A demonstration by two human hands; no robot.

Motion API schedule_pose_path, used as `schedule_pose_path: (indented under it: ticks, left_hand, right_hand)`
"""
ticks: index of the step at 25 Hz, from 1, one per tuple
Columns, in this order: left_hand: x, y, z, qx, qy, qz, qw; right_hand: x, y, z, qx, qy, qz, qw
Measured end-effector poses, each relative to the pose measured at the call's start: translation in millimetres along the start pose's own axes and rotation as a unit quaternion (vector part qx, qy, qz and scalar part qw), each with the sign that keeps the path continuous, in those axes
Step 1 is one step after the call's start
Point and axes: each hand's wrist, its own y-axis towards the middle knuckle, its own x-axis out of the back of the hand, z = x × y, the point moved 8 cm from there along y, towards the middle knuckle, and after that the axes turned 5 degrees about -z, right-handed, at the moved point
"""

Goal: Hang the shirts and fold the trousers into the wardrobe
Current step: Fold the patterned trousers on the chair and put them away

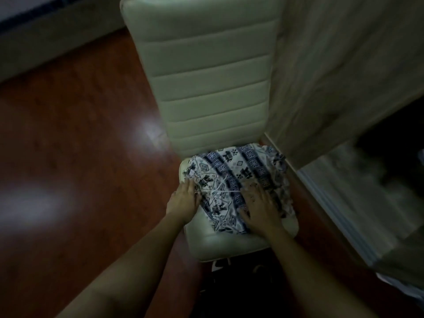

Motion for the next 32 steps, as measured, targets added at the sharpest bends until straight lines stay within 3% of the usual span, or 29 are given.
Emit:
schedule_pose_path:
  ticks: [4,9,12,16,18,21,26,29,32]
  left_hand:
    - [-59.0,30.0,24.1,0.004,-0.003,0.014,1.000]
    - [-82.9,90.5,42.7,-0.037,0.053,-0.071,0.995]
    - [-84.8,118.4,50.5,-0.029,0.082,-0.094,0.992]
    - [-75.3,129.0,45.4,-0.018,0.140,-0.130,0.981]
    - [-67.3,128.0,42.7,-0.006,0.158,-0.109,0.981]
    - [-34.0,111.8,38.4,-0.001,0.122,-0.082,0.989]
    - [93.4,66.4,-26.9,-0.205,0.043,-0.066,0.975]
    - [211.9,22.6,-85.4,-0.308,-0.106,-0.079,0.942]
    - [324.3,-29.8,-136.6,-0.358,-0.196,-0.093,0.908]
  right_hand:
    - [-98.5,14.4,26.8,-0.006,0.021,0.047,0.999]
    - [-167.1,28.3,38.7,-0.068,0.040,0.063,0.995]
    - [-184.3,33.3,27.7,-0.074,0.048,0.029,0.996]
    - [-174.7,27.6,10.2,-0.034,0.183,0.017,0.982]
    - [-149.8,22.4,-1.3,-0.017,0.226,0.007,0.974]
    - [-90.4,11.2,-19.5,0.048,0.206,-0.011,0.977]
    - [67.7,-10.1,-56.2,0.044,0.072,-0.050,0.995]
    - [181.6,-28.9,-63.1,0.040,-0.047,-0.055,0.997]
    - [303.5,-53.0,-44.5,0.077,-0.113,-0.078,0.987]
